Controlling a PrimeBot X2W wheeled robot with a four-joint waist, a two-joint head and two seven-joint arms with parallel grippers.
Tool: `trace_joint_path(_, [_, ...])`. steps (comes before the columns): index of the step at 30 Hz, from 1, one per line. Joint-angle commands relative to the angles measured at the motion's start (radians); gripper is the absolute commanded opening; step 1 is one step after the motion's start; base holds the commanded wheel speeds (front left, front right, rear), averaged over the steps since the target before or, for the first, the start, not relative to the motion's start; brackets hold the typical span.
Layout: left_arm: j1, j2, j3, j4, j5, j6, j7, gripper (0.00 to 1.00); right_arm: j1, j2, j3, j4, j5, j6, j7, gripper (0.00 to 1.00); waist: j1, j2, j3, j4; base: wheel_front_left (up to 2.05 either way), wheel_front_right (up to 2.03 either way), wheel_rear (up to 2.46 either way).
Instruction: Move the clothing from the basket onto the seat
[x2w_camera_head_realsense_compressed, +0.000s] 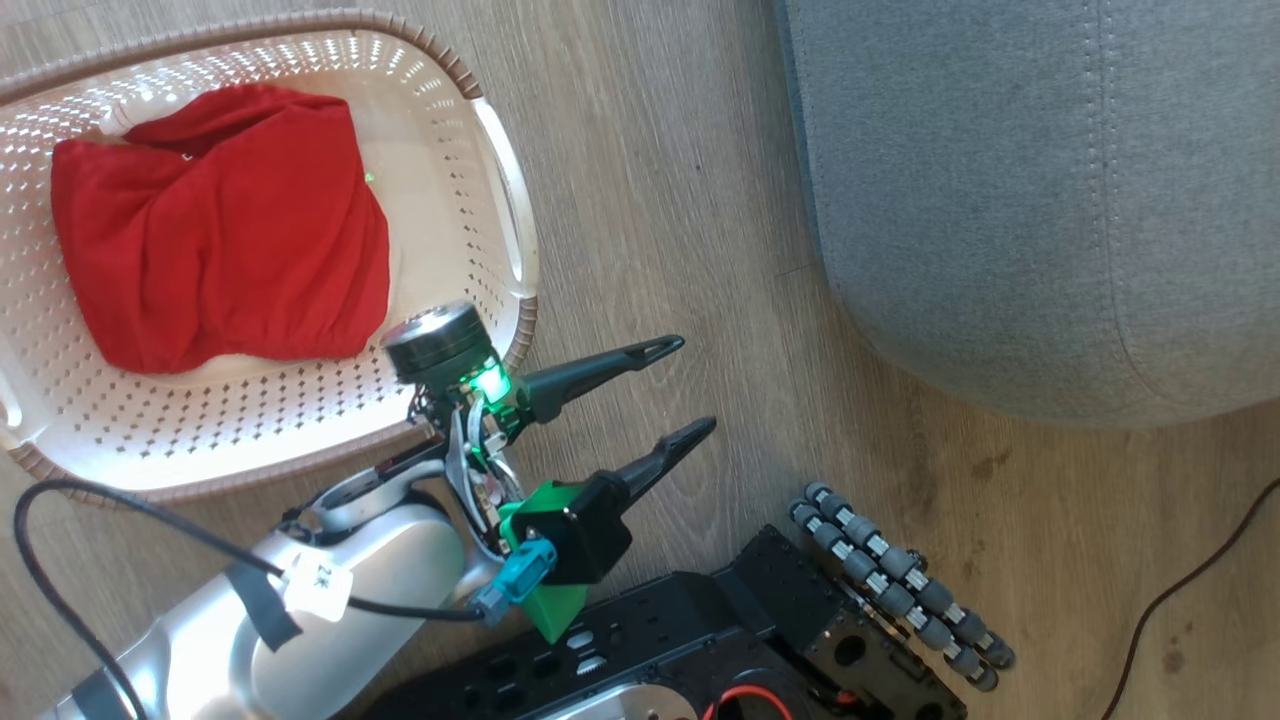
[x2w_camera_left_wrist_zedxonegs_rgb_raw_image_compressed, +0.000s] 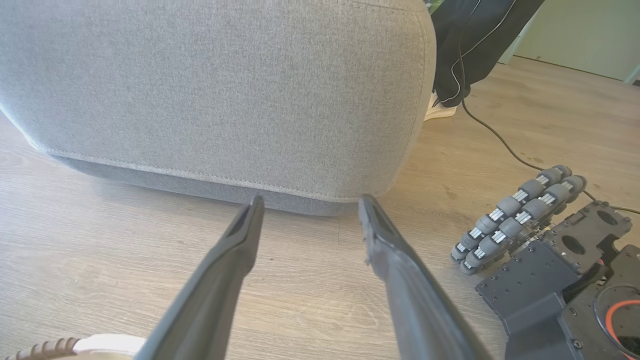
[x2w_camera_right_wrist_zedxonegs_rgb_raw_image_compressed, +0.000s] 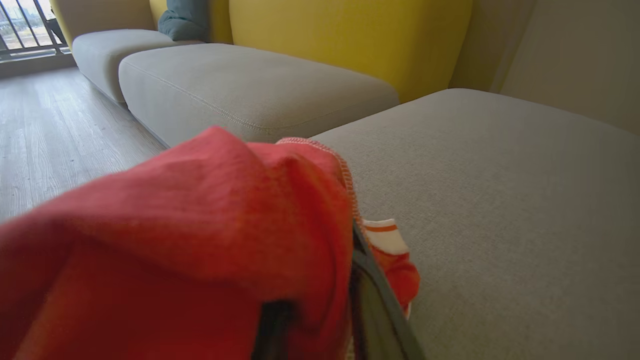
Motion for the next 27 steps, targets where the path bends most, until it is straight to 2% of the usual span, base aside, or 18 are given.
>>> trace_joint_path(1, [-0.002, -0.009, 0.007, -0.032, -0.006, 0.008, -0.005, 1.00, -0.015, -0.049, -0.004, -0.012, -0.014, 0.007, -0.001, 1.00, 0.0000, -0.0001, -0.003, -0.001, 0.00, 0.00, 0.00])
trace_joint_path(7, [0.000, -0.028, 0.010, -0.026, -0.031, 0.014, -0.005, 1.00, -0.016, -0.067, 0.024, 0.043, -0.056, 0.007, -0.001, 1.00, 0.0000, -0.0001, -0.029, -0.004, 0.00, 0.00, 0.00])
trace_joint_path(18, [0.019, -0.084, 0.021, -0.012, -0.058, 0.022, -0.005, 1.00, -0.001, -0.104, 0.095, 0.062, -0.114, 0.007, -0.001, 1.00, 0.0000, -0.0001, -0.137, 0.009, 0.00, 0.00, 0.00])
trace_joint_path(27, [0.087, -0.182, 0.079, -0.019, -0.092, 0.022, -0.005, 1.00, 0.048, -0.159, 0.147, 0.094, -0.187, 0.007, -0.001, 1.00, 0.0000, -0.0001, -0.304, 0.041, 0.00, 0.00, 0.00])
